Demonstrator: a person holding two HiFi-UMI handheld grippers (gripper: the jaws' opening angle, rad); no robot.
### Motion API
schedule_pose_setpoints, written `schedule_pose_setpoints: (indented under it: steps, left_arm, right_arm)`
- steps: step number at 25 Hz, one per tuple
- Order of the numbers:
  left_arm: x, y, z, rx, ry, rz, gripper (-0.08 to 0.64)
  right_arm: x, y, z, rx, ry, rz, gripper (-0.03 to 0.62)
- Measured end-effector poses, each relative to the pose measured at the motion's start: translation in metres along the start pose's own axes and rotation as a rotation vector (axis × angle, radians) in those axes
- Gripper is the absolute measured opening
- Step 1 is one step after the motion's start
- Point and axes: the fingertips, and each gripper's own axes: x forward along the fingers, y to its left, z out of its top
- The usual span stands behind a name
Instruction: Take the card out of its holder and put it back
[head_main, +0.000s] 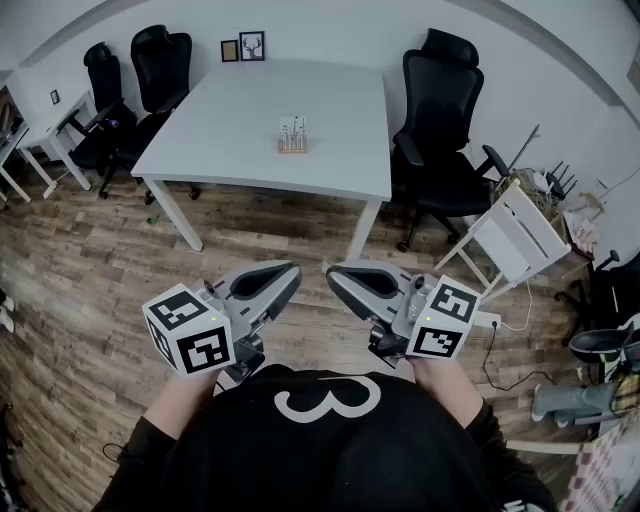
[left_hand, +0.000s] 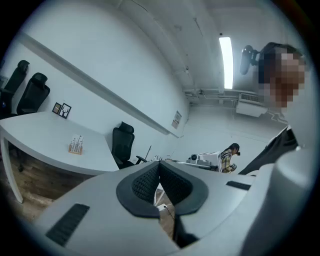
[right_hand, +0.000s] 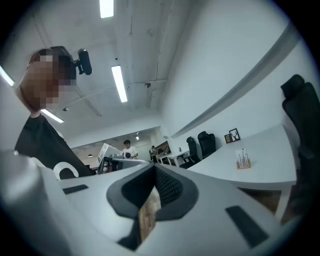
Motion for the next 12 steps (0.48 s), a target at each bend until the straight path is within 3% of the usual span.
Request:
schedule_pose_setpoints:
  steps: [12]
  left_arm:
    - [0.009, -0.018, -0.004, 0.028, 0.031, -0.032, 0.009]
  right_arm:
    - [-0.017, 0.006, 0.006, 0.011, -0.04, -0.019, 0.006]
